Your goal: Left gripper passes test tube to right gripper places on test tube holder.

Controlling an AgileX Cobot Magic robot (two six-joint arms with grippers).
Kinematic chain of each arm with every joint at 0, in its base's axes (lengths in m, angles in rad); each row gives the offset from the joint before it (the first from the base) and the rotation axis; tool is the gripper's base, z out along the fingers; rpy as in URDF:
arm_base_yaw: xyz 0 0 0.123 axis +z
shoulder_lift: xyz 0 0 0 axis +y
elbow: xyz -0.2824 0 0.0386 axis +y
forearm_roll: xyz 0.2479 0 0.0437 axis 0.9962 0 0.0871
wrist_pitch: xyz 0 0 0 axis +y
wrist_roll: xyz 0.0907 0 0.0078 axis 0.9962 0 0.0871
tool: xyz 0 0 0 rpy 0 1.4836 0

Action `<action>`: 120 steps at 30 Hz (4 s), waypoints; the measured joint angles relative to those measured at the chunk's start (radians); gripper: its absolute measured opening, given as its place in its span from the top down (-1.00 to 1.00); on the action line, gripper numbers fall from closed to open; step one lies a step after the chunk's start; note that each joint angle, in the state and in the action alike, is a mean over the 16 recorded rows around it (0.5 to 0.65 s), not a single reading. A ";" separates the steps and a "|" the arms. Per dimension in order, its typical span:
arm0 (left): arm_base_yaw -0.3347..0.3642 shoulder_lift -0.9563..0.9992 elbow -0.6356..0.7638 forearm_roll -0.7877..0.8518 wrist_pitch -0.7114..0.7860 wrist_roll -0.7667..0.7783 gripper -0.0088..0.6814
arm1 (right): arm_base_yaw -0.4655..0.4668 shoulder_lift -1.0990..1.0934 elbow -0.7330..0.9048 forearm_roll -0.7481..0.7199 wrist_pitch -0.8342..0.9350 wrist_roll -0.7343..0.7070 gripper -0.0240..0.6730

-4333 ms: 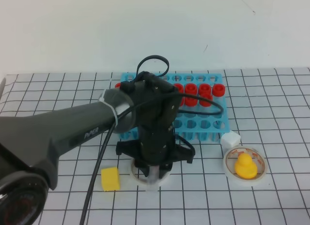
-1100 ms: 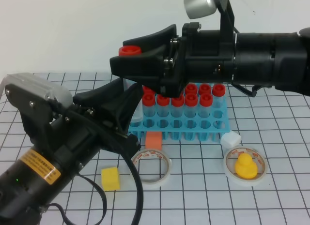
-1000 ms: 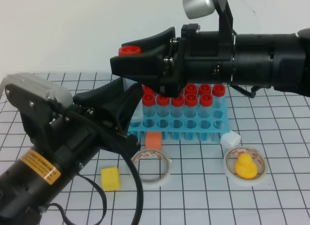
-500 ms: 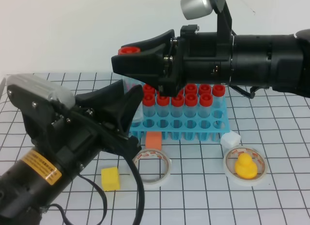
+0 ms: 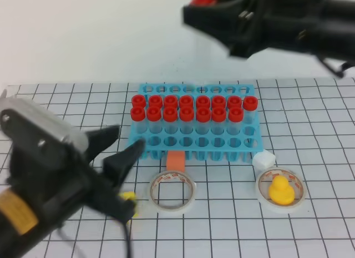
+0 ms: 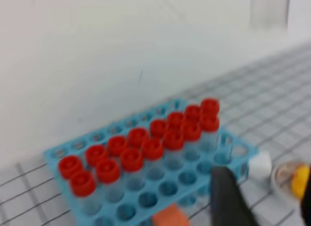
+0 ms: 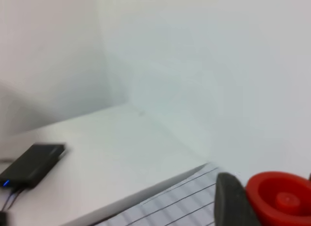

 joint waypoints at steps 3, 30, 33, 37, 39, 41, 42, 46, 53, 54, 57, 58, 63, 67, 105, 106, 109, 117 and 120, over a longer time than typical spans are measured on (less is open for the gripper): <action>0.000 -0.101 0.000 -0.009 0.148 0.069 0.36 | -0.035 -0.035 0.026 -0.011 -0.003 0.017 0.12; 0.002 -0.971 0.109 0.107 0.995 0.074 0.97 | -0.093 -0.226 0.272 -0.099 0.007 0.064 0.12; 0.002 -0.980 0.134 0.111 1.002 0.064 0.97 | -0.093 -0.227 0.272 -0.101 0.003 0.064 0.12; 0.002 -0.980 0.157 0.107 1.005 0.058 0.97 | -0.093 -0.227 0.272 -0.102 -0.011 0.063 0.12; 0.002 -0.980 0.164 0.105 1.004 0.058 0.97 | -0.093 -0.227 0.272 -0.101 -0.023 0.062 0.12; 0.002 -0.980 0.169 0.104 1.002 0.057 0.97 | -0.093 -0.227 0.272 -0.101 -0.038 0.061 0.12; 0.002 -0.980 0.172 0.103 1.001 0.057 0.97 | -0.093 -0.227 0.272 -0.100 -0.047 0.061 0.12; 0.002 -0.980 0.176 0.102 0.997 0.057 0.97 | -0.093 -0.227 0.272 -0.096 -0.079 0.057 0.12; 0.002 -0.980 0.176 0.101 0.995 0.057 0.98 | -0.093 -0.227 0.272 -0.090 -0.122 0.038 0.12; 0.002 -0.980 0.176 0.101 0.995 0.057 0.98 | -0.093 -0.227 0.272 -0.093 -0.127 0.037 0.12; 0.002 -0.980 0.176 0.100 0.995 0.057 0.98 | -0.092 -0.227 0.272 -0.123 -0.155 0.063 0.12; 0.002 -0.980 0.176 0.100 0.995 0.057 0.98 | -0.092 -0.227 0.272 -0.143 -0.169 0.087 0.12; 0.002 -0.980 0.176 0.100 0.995 0.057 0.98 | -0.089 -0.216 0.271 -0.366 -0.287 0.378 0.12; 0.002 -0.980 0.176 0.099 0.995 0.057 0.98 | -0.086 -0.194 0.271 -0.688 -0.421 0.798 0.12; 0.002 -0.980 0.177 0.096 0.993 0.056 0.98 | -0.091 0.275 0.372 -1.967 -1.456 1.828 0.13; 0.002 -0.980 0.177 0.096 0.993 0.056 0.98 | -0.091 0.288 0.372 -1.954 -1.473 1.819 0.13; 0.002 -0.980 0.177 0.096 0.993 0.056 0.98 | -0.091 0.325 0.372 -1.917 -1.522 1.793 0.13; 0.002 -0.980 0.177 0.096 0.993 0.055 0.98 | -0.091 0.393 0.372 -1.843 -1.620 1.740 0.13; 0.002 -0.980 0.177 0.096 0.993 0.055 0.98 | -0.091 0.405 0.372 -1.830 -1.630 1.731 0.13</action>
